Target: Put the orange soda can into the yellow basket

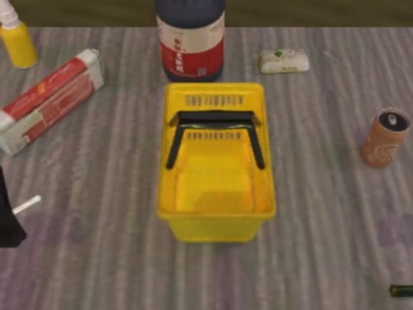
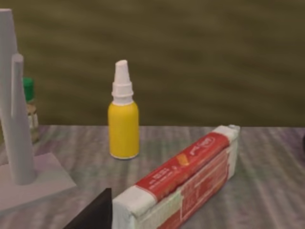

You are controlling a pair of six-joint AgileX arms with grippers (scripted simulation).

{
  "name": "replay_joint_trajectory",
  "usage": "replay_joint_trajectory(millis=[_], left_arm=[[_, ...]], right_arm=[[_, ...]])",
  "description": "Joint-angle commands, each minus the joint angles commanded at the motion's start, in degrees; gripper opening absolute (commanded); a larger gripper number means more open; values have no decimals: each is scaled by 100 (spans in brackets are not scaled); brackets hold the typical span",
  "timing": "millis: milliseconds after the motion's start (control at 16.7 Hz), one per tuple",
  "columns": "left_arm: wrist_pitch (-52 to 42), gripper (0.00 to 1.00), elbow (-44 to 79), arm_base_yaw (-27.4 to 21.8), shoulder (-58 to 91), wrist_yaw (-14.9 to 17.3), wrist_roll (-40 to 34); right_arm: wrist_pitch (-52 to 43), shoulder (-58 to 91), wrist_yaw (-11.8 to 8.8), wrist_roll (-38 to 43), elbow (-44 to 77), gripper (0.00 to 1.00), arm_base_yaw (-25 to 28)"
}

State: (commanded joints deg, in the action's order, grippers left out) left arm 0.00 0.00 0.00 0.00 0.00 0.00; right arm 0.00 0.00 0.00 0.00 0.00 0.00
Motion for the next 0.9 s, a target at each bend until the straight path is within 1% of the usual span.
replay_joint_trajectory(millis=[240,420,660,900], left_arm=[[0,100,0,0,0,0,0],[0,100,0,0,0,0,0],[0,100,0,0,0,0,0],[0,100,0,0,0,0,0]], right_arm=[[-141,175,-8,-72,168,100,23],[-658,895,-13,-338,846,100,85],[-1729,2665,-5,-886,2406,100,185],[-3009,5035,-7,-1547,4425,100,308]])
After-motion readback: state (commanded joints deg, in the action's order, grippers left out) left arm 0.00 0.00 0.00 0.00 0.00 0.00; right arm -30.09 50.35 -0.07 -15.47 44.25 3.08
